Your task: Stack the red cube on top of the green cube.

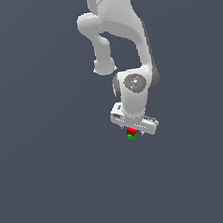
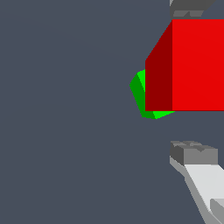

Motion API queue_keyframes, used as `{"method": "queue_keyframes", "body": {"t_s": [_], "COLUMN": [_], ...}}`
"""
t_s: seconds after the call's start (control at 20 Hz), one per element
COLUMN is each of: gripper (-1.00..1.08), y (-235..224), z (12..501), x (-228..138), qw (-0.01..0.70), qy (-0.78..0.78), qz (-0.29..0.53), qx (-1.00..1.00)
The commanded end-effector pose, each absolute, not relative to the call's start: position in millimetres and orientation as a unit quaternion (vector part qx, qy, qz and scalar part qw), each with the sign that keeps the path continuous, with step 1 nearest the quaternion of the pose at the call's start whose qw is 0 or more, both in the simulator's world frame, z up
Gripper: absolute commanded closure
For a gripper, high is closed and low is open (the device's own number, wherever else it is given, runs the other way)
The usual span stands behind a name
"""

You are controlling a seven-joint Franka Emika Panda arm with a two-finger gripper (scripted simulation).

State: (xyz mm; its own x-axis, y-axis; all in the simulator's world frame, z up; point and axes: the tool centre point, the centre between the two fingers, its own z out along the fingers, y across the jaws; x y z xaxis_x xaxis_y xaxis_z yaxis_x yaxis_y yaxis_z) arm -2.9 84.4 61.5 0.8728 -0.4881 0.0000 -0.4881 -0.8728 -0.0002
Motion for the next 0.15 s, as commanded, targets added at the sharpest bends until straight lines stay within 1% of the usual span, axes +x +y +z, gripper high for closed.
{"method": "queue_keyframes", "body": {"t_s": [0.0, 0.1], "gripper": [-0.92, -0.92], "y": [84.4, 84.4], "z": [61.5, 61.5], "x": [-2.8, -2.8], "qw": [0.000, 0.000], "qy": [0.252, 0.252], "qz": [0.000, 0.000], "qx": [-0.968, -0.968]}}
